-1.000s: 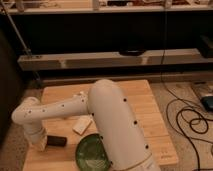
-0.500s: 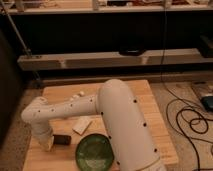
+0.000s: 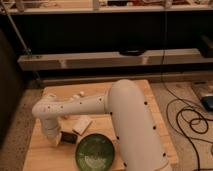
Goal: Push the eraser across the table
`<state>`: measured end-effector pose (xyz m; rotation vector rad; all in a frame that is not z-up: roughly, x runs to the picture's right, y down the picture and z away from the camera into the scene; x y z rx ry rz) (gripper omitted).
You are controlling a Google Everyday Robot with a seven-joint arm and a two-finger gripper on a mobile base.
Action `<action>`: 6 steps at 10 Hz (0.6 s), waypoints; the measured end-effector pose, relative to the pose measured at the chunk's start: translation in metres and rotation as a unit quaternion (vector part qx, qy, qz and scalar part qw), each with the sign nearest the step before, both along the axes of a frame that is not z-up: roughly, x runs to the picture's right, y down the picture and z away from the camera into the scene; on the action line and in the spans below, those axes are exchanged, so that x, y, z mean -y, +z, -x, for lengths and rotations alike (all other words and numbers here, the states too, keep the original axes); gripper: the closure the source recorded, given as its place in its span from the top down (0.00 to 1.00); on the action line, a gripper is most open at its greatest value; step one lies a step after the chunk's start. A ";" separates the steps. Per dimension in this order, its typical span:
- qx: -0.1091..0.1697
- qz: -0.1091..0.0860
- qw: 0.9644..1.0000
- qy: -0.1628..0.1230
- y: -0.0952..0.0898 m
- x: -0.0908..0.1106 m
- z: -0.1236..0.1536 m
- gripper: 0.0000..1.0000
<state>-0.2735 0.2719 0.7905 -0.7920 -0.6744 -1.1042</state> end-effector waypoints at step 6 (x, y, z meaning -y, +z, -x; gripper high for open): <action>-0.010 0.001 1.000 0.018 0.012 0.007 -0.034 0.00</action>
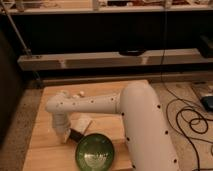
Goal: Push the eraser across the table
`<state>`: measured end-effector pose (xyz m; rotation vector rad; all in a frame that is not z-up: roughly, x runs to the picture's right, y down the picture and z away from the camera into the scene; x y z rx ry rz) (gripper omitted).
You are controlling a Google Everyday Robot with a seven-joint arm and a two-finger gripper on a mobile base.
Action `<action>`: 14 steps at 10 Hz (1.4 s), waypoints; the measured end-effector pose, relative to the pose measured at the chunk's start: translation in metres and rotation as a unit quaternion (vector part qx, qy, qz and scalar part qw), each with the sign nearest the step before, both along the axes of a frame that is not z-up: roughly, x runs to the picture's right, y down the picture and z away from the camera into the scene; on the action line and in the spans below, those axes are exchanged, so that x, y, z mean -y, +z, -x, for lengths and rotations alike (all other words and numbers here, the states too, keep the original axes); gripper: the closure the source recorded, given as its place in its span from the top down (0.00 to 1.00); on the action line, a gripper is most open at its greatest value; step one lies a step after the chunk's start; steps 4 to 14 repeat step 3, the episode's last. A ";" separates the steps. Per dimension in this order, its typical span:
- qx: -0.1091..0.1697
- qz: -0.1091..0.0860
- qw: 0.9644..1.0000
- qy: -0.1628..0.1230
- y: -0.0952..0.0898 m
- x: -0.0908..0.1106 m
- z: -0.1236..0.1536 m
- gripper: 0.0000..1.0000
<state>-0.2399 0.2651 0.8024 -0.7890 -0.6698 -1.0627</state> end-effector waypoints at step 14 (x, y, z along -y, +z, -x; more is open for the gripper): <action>-0.001 0.000 1.000 0.002 0.001 0.001 -0.002 0.00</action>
